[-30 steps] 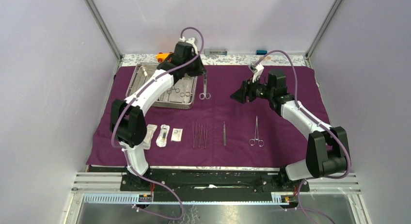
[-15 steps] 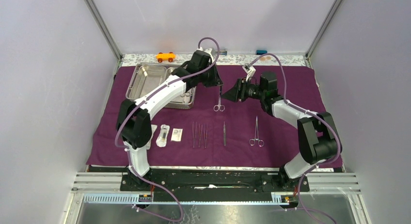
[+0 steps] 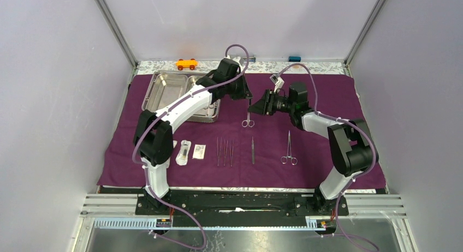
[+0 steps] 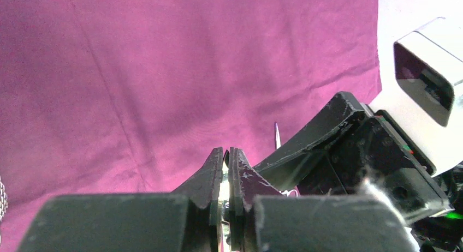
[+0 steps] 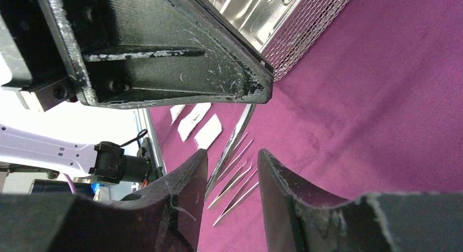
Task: Open and lay out the surgical kit
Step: Place the medical item in the surgical kit.
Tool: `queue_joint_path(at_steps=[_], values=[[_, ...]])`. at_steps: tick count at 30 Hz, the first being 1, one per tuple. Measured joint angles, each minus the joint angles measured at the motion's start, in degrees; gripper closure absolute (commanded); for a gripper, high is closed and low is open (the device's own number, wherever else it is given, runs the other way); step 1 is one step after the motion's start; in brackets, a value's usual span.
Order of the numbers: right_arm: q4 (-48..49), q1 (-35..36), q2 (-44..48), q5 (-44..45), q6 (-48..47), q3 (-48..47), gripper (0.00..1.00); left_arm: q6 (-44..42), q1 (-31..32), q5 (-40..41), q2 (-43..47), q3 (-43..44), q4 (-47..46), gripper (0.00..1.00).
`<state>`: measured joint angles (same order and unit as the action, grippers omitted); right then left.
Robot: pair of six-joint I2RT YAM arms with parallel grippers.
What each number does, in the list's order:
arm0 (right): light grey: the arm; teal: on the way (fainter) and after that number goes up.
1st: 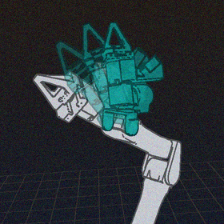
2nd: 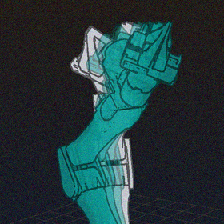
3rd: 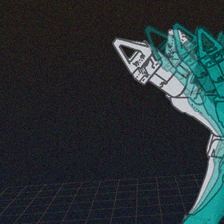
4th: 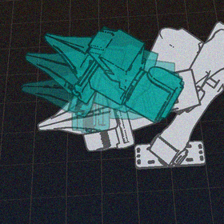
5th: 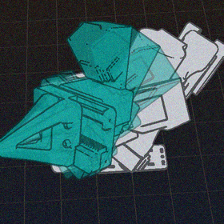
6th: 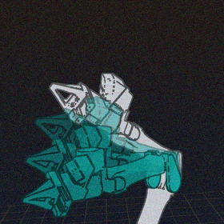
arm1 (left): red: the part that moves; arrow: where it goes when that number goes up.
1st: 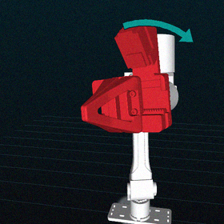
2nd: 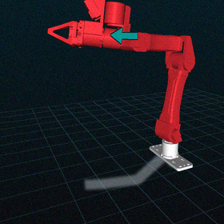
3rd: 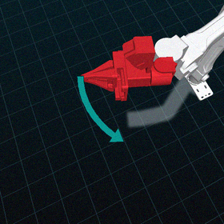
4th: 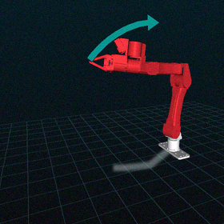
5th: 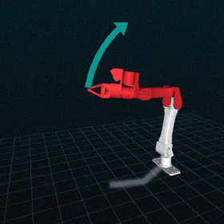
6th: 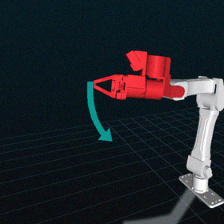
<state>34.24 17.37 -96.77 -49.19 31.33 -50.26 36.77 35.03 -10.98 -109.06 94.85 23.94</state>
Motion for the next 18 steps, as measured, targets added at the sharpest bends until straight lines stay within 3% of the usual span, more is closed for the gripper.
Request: queue_joint_path(at_steps=[10, 18], values=[[1.75, 0.15, -1.9, -0.98, 2.78, -0.35, 0.74, 0.24, 0.68, -0.2, -1.07, 0.72, 0.15, 1.0], [2.14, -0.22, -3.58, -0.46, 5.92, -0.46, 1.0, -0.33, 0.79, -0.2, -1.49, 1.16, 0.46, 1.0]])
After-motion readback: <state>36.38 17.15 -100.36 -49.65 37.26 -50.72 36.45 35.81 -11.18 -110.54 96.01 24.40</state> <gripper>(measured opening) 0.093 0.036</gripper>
